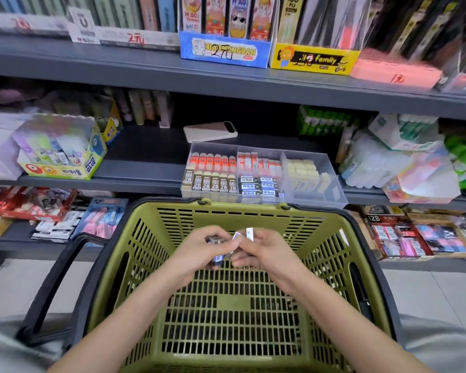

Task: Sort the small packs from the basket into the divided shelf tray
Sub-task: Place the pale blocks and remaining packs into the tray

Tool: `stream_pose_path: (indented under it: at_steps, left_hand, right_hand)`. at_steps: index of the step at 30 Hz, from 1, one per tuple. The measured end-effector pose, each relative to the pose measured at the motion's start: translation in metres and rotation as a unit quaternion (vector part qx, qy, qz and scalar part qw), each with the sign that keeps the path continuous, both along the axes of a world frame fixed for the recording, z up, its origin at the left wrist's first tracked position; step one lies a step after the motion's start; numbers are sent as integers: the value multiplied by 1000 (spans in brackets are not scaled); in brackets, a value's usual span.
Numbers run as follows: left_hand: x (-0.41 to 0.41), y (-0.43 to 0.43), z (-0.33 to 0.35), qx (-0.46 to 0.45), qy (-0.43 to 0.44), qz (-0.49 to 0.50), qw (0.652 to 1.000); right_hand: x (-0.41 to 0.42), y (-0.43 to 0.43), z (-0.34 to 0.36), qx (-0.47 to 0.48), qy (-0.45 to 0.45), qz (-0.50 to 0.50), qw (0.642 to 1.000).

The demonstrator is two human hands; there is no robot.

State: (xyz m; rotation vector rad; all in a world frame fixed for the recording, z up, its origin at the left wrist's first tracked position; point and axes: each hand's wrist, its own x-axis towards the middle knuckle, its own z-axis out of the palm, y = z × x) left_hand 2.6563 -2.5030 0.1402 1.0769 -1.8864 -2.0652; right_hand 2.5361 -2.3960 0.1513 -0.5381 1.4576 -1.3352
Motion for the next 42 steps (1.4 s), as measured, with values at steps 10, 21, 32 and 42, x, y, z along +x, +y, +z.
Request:
stream_pose_path:
  at_steps: [10, 21, 32, 42]
  left_hand:
    - [-25, -23, 38, 80, 123, 77, 986]
    - [-41, -53, 61, 89, 165, 142, 972]
    - [-39, -57, 57, 114, 157, 151, 969]
    - [-42, -58, 64, 184, 121, 132, 966]
  right_hand:
    - [-61, -18, 48, -19, 334, -79, 939]
    - [-106, -86, 30, 23, 383, -207, 900]
    - [-91, -100, 16, 114, 542, -195, 809]
    - [-82, -75, 40, -4, 557, -90, 826]
